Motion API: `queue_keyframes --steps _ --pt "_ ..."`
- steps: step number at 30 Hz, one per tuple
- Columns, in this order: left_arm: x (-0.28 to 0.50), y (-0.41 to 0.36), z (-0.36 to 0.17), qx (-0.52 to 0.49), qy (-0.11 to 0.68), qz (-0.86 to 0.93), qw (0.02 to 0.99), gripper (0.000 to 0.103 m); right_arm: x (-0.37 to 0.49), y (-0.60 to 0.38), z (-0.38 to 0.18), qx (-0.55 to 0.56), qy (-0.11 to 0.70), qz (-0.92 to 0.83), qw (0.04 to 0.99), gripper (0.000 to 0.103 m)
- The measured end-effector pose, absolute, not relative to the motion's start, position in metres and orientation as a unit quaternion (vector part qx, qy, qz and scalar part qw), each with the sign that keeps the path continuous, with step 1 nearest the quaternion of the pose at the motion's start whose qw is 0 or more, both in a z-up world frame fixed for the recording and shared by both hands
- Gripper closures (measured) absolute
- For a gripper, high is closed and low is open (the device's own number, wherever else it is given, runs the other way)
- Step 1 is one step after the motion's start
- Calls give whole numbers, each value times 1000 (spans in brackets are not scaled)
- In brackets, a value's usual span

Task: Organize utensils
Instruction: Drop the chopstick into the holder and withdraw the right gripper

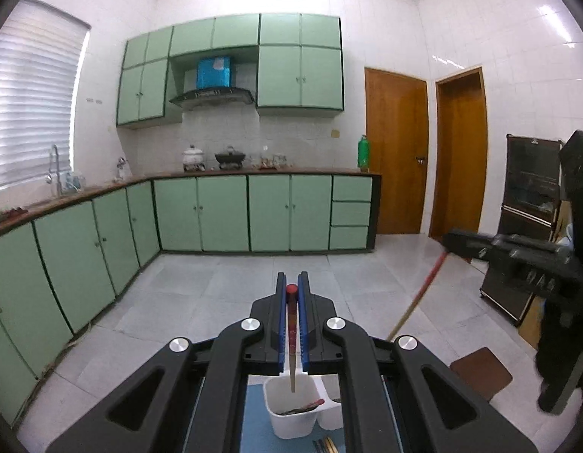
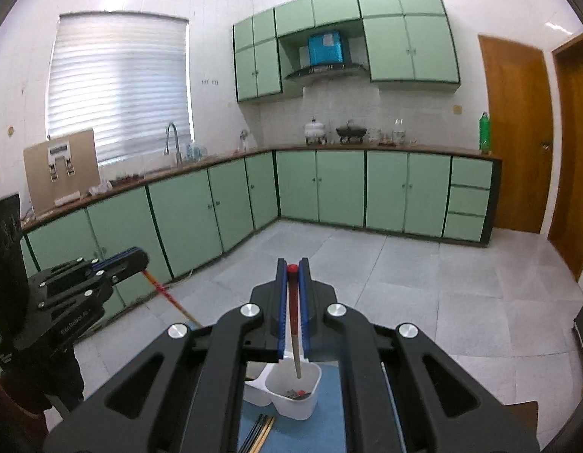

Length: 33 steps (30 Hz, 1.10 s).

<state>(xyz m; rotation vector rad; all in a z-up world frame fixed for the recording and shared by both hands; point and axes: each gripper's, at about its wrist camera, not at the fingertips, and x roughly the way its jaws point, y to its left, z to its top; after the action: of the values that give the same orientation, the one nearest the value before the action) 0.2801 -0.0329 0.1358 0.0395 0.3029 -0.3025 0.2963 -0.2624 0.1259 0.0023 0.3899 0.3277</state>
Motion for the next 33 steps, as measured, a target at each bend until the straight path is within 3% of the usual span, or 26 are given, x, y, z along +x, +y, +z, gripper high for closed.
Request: queue_keyframes --steps 6,8,9,15,17,23,28,33 --pt "309 -42 106 24 197 -160 967 95 323 -243 84 -7 253 157 955 97" --pt "310 -44 100 29 202 -157 966 85 323 -240 79 -3 257 157 954 94" --pt "309 -44 98 28 205 -157 966 74 323 -241 77 -3 257 154 954 93" --pt "295 -37 105 17 195 -156 968 65 303 -249 85 6 237 136 962 70" --pt "283 -32 108 14 187 -153 970 61 288 -257 90 7 222 127 967 51" --pt "222 -23 96 27 168 -138 976 42 230 -278 75 1 201 105 974 22" --pt "184 -14 56 15 202 -127 971 35 186 -291 33 15 226 101 969 14" --pt "161 -10 2 15 259 -115 959 32 152 -285 -24 19 274 88 958 13"
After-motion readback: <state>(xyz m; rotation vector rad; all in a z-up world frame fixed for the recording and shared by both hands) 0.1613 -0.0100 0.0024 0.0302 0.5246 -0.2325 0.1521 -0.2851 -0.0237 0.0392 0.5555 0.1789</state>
